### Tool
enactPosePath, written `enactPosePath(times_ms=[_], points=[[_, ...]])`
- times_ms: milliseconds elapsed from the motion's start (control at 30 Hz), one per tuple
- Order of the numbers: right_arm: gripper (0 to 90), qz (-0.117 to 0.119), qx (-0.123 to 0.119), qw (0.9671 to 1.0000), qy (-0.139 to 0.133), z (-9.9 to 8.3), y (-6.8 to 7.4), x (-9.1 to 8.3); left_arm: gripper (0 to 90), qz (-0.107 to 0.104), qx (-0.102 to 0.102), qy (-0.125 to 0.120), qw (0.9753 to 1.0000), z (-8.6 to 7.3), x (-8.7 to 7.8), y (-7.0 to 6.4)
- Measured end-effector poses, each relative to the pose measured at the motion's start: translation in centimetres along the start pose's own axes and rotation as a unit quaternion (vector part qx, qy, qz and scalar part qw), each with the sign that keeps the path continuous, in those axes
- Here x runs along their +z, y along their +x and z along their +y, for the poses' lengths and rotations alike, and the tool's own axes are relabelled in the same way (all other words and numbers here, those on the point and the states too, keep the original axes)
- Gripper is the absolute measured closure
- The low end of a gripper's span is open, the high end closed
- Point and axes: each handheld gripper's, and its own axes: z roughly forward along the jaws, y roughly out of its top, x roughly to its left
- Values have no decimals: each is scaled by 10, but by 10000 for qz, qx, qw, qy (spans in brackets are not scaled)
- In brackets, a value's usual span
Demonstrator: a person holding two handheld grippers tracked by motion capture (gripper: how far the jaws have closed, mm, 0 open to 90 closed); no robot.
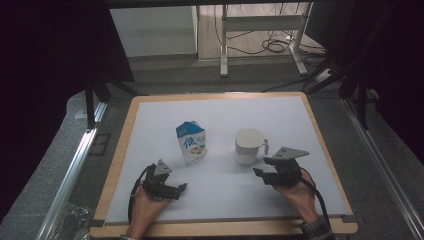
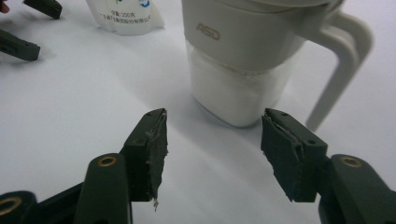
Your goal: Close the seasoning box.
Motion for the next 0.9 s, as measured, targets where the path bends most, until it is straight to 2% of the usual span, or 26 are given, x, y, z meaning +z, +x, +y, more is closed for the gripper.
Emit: enactPosePath(times_ms=[400, 567, 900], points=[[337, -323, 40, 9995, 22, -14, -5, -21, 52, 0, -5, -5, 10000, 0, 0, 0], [306, -432, 143, 9990, 6, -25, -9, -28, 52, 0, 1, -4, 10000, 0, 0, 0], [283, -685, 205, 9974, 136, -42, -15, -28, 52, 2, 1, -5, 10000, 0, 0, 0]])
